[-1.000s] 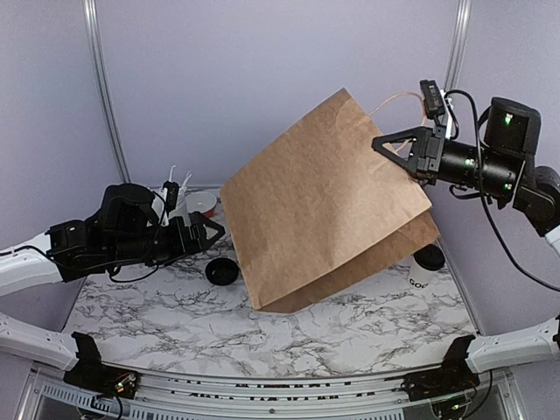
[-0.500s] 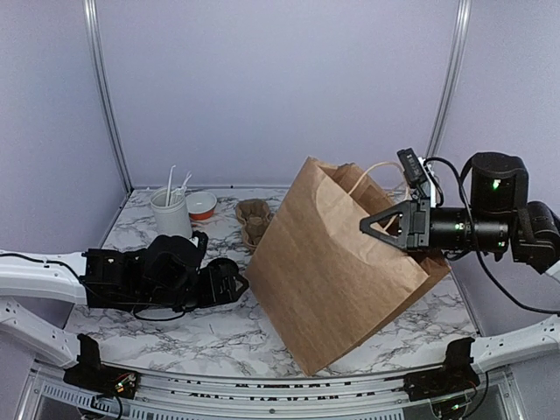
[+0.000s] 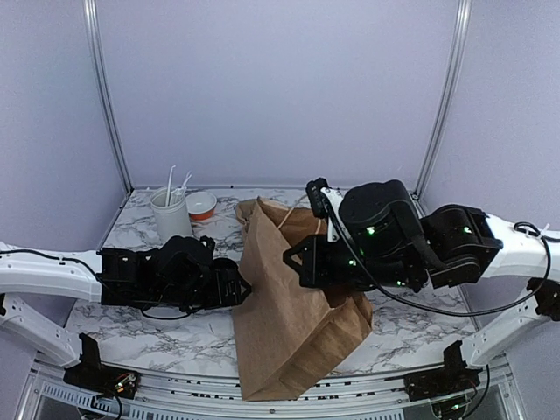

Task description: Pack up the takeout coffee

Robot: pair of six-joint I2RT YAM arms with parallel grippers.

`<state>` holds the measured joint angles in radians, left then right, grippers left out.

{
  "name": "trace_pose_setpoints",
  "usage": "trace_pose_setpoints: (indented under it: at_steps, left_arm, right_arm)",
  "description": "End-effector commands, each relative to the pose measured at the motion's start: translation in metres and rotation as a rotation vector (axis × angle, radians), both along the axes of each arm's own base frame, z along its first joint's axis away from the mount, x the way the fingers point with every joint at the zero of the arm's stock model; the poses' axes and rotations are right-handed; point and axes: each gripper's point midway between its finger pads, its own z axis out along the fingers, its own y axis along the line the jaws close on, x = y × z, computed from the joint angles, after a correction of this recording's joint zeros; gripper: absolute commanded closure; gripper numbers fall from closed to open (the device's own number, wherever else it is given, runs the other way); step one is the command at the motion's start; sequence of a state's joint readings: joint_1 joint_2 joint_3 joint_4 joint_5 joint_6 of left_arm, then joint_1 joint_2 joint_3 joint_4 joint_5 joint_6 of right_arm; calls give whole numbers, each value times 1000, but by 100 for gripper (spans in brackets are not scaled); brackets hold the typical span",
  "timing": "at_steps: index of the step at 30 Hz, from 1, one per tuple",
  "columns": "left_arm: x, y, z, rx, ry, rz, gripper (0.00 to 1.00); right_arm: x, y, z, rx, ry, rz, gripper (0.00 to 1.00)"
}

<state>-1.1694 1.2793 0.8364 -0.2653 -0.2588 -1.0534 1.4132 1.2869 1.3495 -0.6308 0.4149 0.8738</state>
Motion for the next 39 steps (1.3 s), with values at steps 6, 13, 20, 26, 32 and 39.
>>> trace_pose_setpoints:
  at_steps: [6,13,20,26,32,39]
  left_arm:
    - [18,9,6,-124,13,-56,1]
    - [25,6,12,-169,9,-63,1]
    - [29,19,6,-162,21,-29,1]
    - [32,26,15,-159,0,-11,1]
    - [36,41,20,-129,-22,27,1]
    - [49,54,38,-124,-53,60,1]
  right_arm:
    - [15,72,32,-73,-93,-45,91]
    - [16,109,37,-153,-141,24,67]
    - [13,114,56,-123,-176,72,52]
    - [14,111,75,-93,-212,128,39]
    - [24,102,93,-69,-250,176,25]
    - [30,94,120,-17,-301,220,16]
